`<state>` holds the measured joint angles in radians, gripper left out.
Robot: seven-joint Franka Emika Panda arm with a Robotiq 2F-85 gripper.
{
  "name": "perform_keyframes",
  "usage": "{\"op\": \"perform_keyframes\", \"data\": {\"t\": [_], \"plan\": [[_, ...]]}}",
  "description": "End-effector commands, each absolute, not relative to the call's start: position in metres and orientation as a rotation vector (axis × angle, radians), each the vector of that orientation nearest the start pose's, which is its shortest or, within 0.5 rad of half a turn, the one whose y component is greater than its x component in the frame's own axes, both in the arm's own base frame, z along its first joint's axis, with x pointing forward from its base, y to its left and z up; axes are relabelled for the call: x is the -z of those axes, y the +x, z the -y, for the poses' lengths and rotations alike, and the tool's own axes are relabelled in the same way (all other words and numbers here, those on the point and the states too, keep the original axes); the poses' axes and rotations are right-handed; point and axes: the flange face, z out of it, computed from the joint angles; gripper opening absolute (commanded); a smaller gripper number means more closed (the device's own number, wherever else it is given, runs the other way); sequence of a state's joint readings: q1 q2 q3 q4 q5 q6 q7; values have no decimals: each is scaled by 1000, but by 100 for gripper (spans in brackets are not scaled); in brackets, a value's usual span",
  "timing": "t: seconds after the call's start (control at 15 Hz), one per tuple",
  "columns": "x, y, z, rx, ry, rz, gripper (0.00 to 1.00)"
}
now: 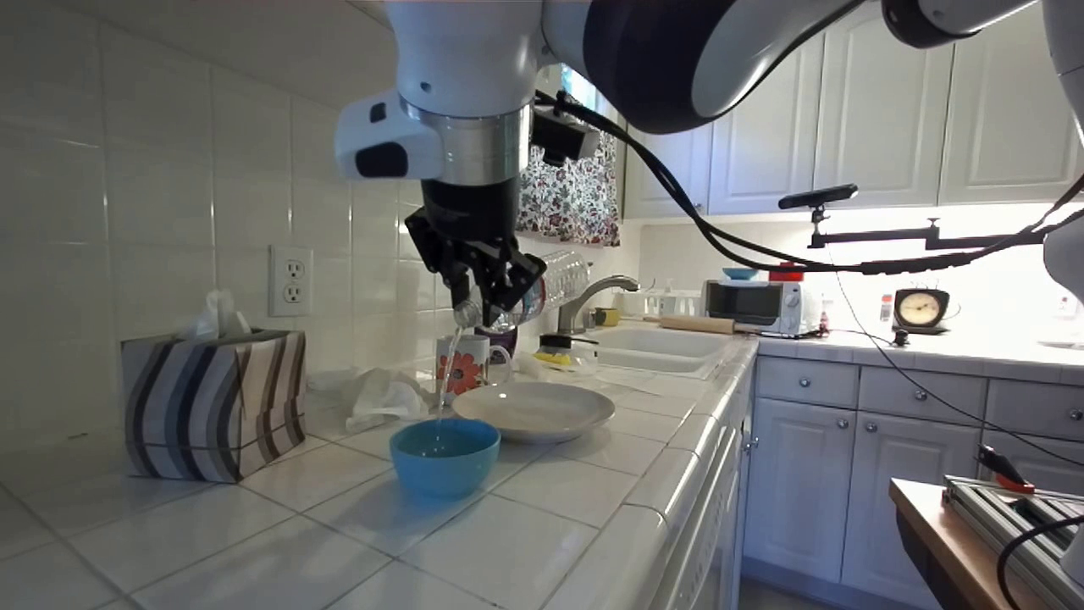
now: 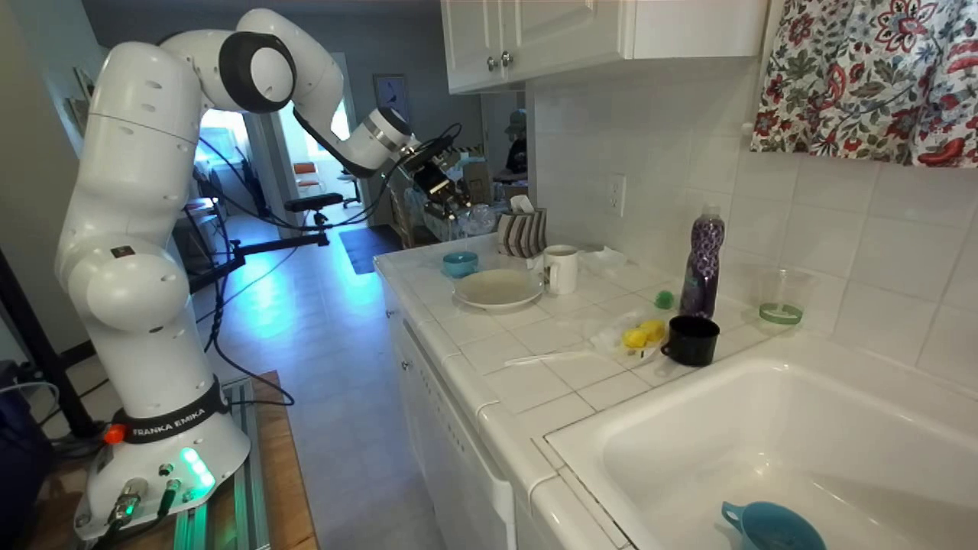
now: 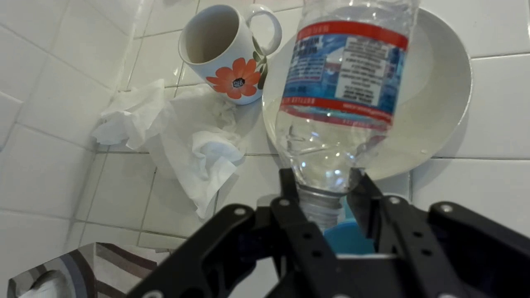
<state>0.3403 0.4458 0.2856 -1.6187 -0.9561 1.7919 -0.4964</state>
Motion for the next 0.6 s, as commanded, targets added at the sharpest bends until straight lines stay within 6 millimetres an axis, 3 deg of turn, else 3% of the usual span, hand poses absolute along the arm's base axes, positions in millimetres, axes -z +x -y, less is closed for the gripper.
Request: {"op": "perform_keyframes", "data": {"t": [0.0,0.53], "plan": [[-384,594,-318,268,1744,-1596,11],[-384,594,-325,331,1700,-1650,11]]}}
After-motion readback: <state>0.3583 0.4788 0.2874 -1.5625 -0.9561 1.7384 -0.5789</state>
